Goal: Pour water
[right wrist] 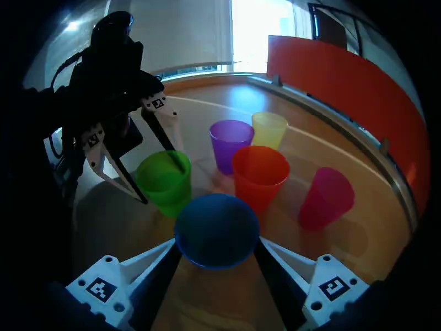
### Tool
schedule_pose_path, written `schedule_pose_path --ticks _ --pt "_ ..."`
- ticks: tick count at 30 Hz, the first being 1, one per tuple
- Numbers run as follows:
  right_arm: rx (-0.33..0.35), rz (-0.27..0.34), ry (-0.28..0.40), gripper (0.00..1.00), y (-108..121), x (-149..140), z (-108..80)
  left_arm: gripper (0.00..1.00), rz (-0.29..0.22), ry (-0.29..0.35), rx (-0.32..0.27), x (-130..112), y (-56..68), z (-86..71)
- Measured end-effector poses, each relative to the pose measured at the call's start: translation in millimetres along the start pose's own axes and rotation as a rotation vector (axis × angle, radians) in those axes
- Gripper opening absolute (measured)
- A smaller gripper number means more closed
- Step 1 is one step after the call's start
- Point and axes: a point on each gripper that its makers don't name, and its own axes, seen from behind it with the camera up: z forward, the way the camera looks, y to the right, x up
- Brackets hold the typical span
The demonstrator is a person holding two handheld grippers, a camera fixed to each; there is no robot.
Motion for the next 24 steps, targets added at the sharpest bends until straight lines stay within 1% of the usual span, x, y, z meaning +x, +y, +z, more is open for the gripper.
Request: schedule_pose_path --ticks 6,12,18,24 --pt "-0.001 -0.001 -0.005 0.92 -0.6 -3.3 -1.0 0.87 0.019 -0.019 0.006 -4.9 0.8 0.9" --pt "-0.01 0.005 -0.012 0.93 0.7 -10.9 -5.3 0.87 0.015 -0.032 0.015 -10.0 0.5 -1.2" --pt "-0.024 0.013 -0.016 0.92 1.8 -19.5 -12.8 0.87 0.015 -0.041 0.025 -16.1 1.0 -6.4" --pt "-0.045 0.028 -0.015 0.93 3.1 -28.5 -22.0 0.87 0.014 -0.047 0.046 -21.6 0.5 -15.5"
